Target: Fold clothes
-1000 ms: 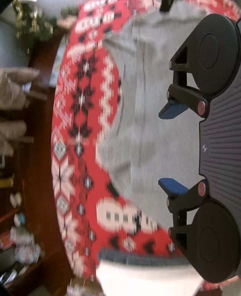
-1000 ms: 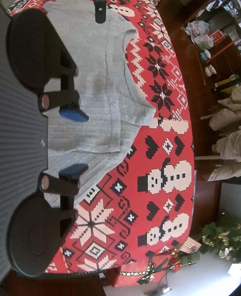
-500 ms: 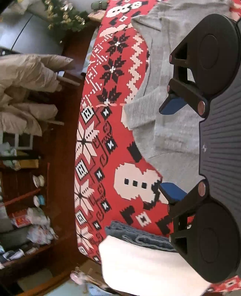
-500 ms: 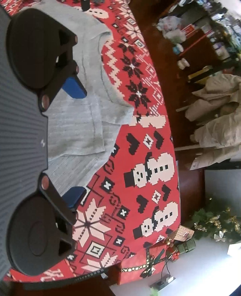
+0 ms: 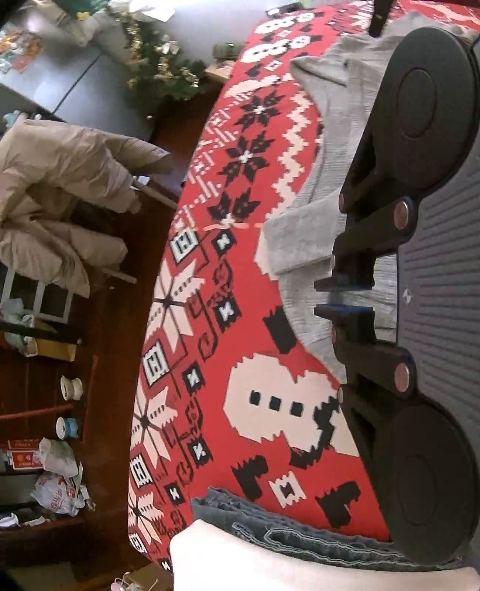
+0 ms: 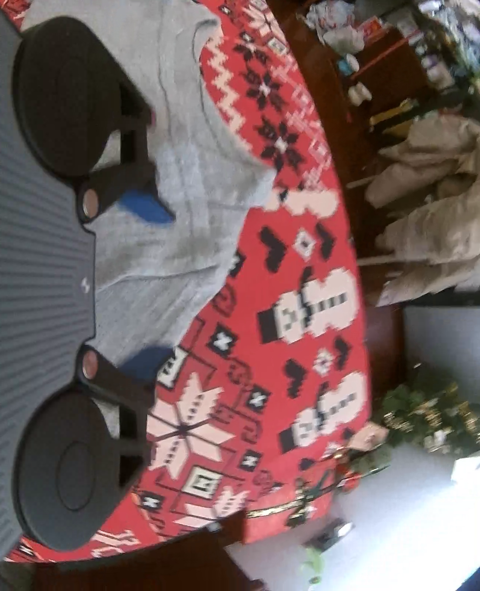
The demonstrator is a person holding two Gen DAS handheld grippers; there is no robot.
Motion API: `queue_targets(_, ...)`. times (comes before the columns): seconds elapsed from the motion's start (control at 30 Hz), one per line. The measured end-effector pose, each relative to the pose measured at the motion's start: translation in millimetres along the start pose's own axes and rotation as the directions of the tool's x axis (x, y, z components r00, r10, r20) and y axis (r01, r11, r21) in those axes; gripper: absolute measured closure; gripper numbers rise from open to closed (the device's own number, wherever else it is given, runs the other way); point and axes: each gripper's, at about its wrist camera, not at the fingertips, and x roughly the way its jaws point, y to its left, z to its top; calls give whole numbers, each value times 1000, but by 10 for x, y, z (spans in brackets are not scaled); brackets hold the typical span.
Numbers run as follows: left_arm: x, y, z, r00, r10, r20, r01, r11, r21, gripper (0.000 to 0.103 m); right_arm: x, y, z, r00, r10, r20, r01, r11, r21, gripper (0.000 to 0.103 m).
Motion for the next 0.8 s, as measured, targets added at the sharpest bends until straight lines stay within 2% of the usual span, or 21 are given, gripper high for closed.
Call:
queue_targets(0.1,-36,13,24,1000,-11,13,11,1000,19,97,31,-72,-17,1000,28,-12,-27,998,61,56)
queue_targets(0.3,19,25,-37,1000,-13,-22,14,998,53,97,2,-90,-16,999,45,-8,-44,996,74,56)
queue_targets(0.6,168,-131,-127,997,55,-59,-43,979,199,91,9,-50,-36,998,63,-14,-62,995,80,56)
queue_targets(0.67,177,-127,-130,997,57,-60,-44,977,207,91,12,-35,-39,998,66,-13,-64,995,77,56)
queue_targets(0.7,181,-125,-131,996,58,-60,-44,976,211,92,11,-27,-37,998,68,-12,-67,995,72,56)
queue_targets(0.73,177,-123,-126,996,70,-56,-56,976,211,100,10,-18,-35,997,70,-12,-69,995,67,56)
queue_targets(0.8,151,-127,-119,994,102,-38,-91,972,214,101,3,3,-27,998,67,-6,-66,997,51,56)
